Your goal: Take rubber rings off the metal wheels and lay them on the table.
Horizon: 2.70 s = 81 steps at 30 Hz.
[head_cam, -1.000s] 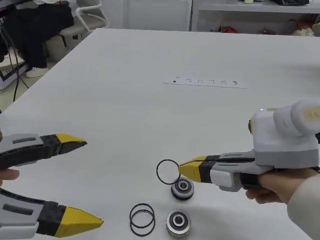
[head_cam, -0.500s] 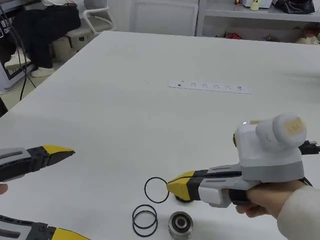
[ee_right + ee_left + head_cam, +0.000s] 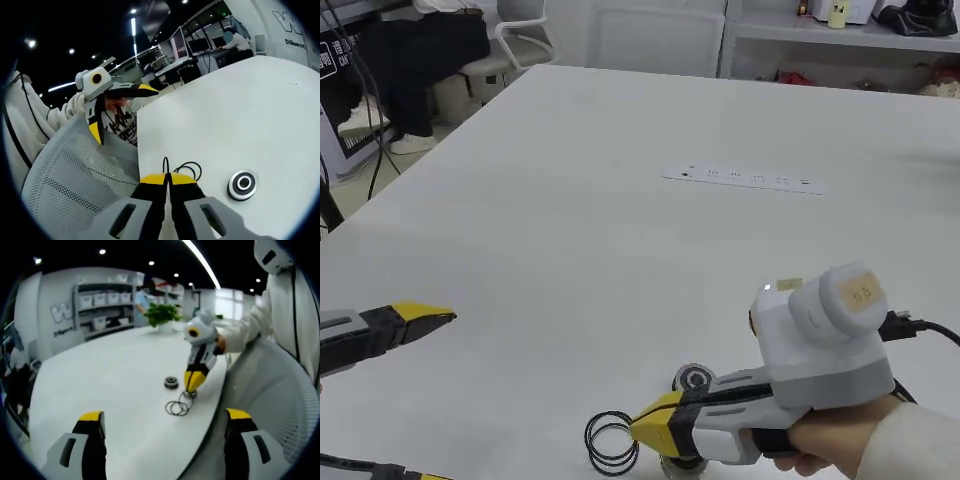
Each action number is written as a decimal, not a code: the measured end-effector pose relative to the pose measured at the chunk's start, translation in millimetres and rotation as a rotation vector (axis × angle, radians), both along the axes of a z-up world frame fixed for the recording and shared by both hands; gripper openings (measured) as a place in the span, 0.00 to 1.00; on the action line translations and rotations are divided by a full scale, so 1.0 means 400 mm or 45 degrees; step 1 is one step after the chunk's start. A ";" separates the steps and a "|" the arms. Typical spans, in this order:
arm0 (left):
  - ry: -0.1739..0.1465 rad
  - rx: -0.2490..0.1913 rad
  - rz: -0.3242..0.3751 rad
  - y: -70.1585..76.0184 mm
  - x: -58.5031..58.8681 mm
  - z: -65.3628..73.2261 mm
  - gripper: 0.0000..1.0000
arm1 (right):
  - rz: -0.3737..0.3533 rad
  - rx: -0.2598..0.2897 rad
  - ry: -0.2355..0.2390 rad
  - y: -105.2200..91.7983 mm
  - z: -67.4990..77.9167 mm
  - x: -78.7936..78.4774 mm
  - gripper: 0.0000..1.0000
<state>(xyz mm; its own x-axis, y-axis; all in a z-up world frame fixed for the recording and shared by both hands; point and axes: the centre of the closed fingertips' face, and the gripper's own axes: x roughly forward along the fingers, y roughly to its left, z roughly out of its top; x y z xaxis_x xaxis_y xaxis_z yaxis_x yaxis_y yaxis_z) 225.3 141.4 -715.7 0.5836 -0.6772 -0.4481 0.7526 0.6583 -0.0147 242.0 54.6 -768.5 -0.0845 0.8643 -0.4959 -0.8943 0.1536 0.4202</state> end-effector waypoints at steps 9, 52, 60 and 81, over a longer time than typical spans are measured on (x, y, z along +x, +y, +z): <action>0.014 0.005 0.016 0.003 -0.007 -0.010 1.00 | 0.068 -0.078 -0.003 -0.005 -0.044 -0.033 0.00; 0.034 0.029 0.013 0.002 -0.013 -0.011 0.99 | -0.109 -0.065 -0.141 -0.041 -0.023 0.079 0.08; 0.015 0.035 -0.012 -0.008 0.010 0.009 0.99 | -0.220 -0.022 -0.159 -0.075 0.005 0.140 0.09; -0.088 0.094 -0.205 -0.097 0.125 0.081 0.96 | -0.449 -0.003 -0.153 -0.196 -0.006 0.241 0.12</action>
